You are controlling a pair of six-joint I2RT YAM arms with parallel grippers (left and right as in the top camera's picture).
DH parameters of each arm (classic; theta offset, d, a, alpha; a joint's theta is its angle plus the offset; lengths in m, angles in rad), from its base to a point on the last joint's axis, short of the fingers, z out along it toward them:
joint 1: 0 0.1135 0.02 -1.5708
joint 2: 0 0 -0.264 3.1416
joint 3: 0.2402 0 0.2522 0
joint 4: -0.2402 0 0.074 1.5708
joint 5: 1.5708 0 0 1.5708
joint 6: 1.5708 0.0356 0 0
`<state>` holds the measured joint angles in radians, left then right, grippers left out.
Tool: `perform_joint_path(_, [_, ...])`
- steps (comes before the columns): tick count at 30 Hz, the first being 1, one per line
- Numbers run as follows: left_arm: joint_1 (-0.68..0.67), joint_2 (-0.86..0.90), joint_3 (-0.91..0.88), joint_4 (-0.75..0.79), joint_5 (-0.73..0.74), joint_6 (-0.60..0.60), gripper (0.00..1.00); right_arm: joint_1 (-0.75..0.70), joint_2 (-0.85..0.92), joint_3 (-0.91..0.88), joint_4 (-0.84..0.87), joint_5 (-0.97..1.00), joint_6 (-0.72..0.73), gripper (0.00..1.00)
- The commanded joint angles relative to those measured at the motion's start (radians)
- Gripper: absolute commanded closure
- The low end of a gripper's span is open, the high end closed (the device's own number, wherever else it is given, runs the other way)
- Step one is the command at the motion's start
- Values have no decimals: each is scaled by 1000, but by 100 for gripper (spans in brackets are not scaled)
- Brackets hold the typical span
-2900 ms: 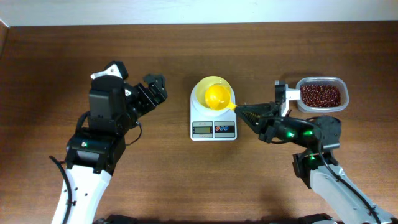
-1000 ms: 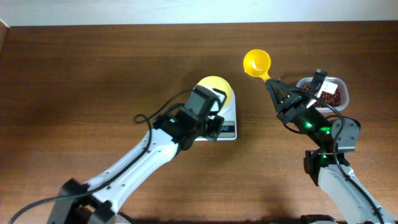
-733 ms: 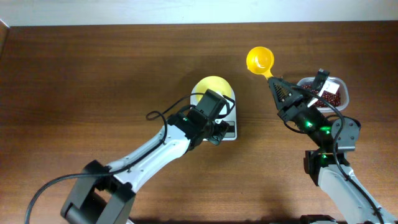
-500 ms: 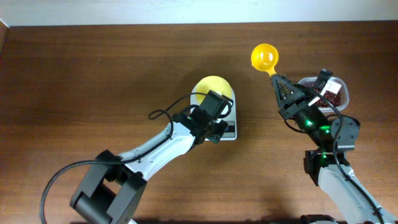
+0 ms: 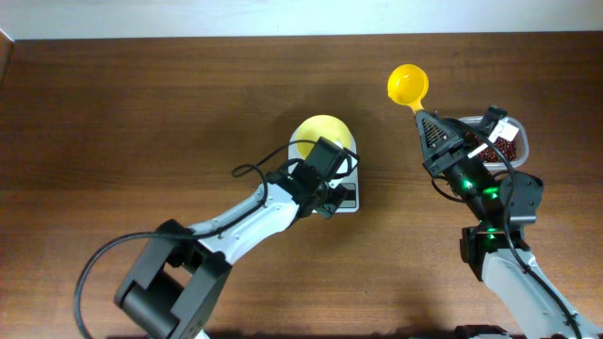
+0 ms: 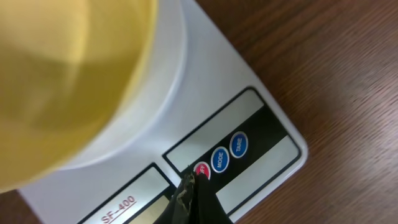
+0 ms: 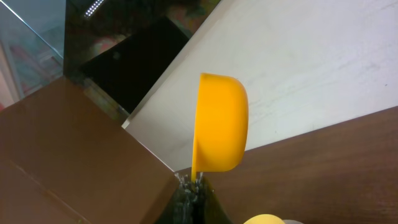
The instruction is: Scoop item into bowl and weigh 50g on scale
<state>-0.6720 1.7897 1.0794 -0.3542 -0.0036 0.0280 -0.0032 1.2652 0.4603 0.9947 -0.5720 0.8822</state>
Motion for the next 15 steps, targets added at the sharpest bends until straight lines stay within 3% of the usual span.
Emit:
perform_joint_path(1, [-2, 28, 14, 2, 14, 27, 100, -6, 4, 19, 3, 13, -14, 96])
perform_joint_path(15, [-2, 42, 14, 14, 15, 35, 100, -6, 4, 19, 3, 13, -14, 96])
